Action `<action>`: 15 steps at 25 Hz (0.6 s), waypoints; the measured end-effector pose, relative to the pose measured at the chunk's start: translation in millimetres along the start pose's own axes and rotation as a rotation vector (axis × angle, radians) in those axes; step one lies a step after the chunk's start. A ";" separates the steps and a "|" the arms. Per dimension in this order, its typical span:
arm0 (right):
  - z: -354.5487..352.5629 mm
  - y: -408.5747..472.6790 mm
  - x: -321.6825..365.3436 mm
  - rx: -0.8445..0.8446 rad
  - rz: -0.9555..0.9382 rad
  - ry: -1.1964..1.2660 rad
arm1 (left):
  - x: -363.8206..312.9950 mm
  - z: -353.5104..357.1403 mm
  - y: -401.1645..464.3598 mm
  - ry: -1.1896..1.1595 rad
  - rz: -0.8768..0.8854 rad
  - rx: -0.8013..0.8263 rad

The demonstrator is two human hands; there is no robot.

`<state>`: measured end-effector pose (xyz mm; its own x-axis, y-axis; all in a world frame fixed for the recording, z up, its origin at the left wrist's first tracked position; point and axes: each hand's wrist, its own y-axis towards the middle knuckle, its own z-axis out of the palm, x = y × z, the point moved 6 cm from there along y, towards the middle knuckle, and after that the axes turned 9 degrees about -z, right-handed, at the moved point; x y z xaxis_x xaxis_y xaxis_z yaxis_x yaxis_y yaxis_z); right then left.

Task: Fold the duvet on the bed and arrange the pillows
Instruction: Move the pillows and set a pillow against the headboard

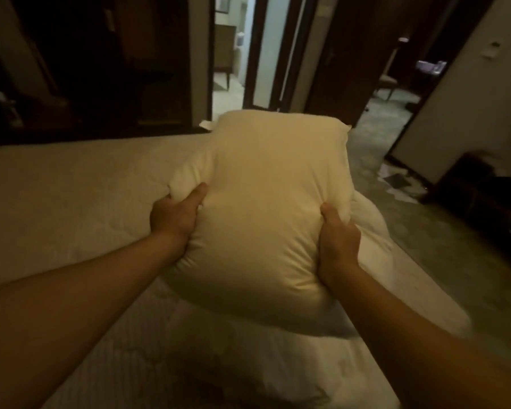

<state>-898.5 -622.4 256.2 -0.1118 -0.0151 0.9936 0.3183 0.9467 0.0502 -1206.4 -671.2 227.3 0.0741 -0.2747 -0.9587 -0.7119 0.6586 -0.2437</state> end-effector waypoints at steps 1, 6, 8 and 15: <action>-29.6 9.4 -16.8 -0.036 0.037 -0.018 | 13.5 31.8 -10.5 0.076 -0.040 0.056; -122.7 26.6 -122.2 0.001 0.387 -0.234 | 78.0 120.5 -29.7 0.579 -0.274 0.303; -142.0 48.5 -126.2 -0.072 0.386 -0.375 | 44.3 140.9 -25.1 0.748 0.072 0.183; -75.8 113.9 -138.0 0.295 0.022 -0.864 | 89.4 223.3 -28.8 1.183 0.288 0.436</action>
<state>-775.5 -536.8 132.4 -0.8125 0.1378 0.5664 0.0884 0.9896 -0.1138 -1023.3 -558.3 115.8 -0.8617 -0.3877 -0.3274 -0.2972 0.9085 -0.2938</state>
